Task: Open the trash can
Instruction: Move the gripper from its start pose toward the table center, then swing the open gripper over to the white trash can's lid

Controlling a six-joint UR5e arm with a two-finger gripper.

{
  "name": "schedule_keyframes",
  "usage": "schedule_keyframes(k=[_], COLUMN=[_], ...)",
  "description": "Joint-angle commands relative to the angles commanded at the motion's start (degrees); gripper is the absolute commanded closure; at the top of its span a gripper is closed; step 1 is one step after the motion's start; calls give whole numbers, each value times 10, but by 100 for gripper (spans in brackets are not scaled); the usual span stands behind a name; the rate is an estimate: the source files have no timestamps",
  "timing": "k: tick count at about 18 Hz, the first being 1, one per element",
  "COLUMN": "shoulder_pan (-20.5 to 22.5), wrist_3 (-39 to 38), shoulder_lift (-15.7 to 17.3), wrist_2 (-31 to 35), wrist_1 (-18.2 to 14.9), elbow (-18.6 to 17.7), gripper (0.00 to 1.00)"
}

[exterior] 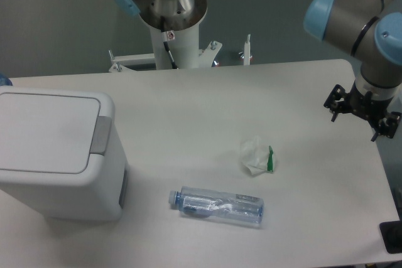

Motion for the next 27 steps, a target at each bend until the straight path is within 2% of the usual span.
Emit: schedule_keyframes(k=[5, 9, 12, 16, 19, 21, 25, 27], shoulder_pan=[-1, 0, 10, 7, -7, -29, -75, -82], wrist_3=[-7, -52, -61, -166, -177, -187, -244, -312], shoulder_lift=[8, 6, 2, 1, 2, 6, 21, 18], wrist_2=[-3, -10, -55, -73, -74, -71, -89, -130], wrist_1=[2, 22, 24, 28, 26, 29, 36, 80], elbow=[-22, -25, -28, -27, -30, -35, -23, -20], gripper=[0, 0, 0, 0, 0, 0, 0, 0])
